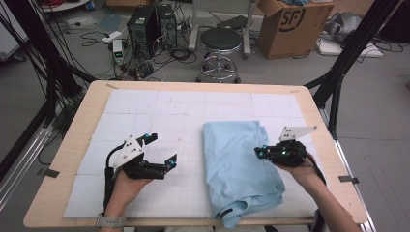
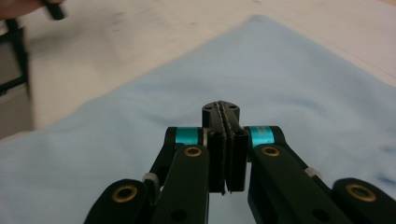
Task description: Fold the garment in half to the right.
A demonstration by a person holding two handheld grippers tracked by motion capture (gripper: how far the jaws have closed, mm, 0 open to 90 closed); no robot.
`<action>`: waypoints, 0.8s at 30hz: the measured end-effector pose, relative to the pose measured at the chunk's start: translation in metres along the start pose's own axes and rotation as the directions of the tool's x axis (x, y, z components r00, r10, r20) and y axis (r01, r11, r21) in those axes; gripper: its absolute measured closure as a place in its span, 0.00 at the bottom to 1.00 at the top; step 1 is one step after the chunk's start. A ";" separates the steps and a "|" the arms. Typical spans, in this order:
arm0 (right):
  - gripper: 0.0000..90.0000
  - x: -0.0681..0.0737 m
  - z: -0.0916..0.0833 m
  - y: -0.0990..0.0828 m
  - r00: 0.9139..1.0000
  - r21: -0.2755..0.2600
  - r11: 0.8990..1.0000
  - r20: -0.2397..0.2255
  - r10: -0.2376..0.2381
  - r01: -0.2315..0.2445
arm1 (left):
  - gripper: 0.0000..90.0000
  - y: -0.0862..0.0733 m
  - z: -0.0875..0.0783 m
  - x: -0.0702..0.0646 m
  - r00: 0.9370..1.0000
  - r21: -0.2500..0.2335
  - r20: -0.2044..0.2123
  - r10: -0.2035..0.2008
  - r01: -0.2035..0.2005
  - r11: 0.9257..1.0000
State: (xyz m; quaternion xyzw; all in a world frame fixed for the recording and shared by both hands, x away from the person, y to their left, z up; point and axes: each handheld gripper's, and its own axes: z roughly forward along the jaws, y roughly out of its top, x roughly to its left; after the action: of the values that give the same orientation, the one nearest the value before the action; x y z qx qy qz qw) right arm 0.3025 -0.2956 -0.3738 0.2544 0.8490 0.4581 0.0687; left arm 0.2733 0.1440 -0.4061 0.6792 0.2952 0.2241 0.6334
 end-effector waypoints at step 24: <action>1.00 0.113 0.040 -0.037 0.983 0.065 0.981 -0.026 -0.184 0.185 | 0.02 0.000 0.001 0.001 1.000 0.011 0.004 0.000 0.000 1.000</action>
State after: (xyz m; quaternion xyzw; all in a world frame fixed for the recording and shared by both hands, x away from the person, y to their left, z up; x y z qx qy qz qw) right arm 0.2049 -0.2268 -0.4135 0.1723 0.8844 0.4234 0.0938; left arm 0.2743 0.1438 -0.4066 0.6833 0.2951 0.2213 0.6300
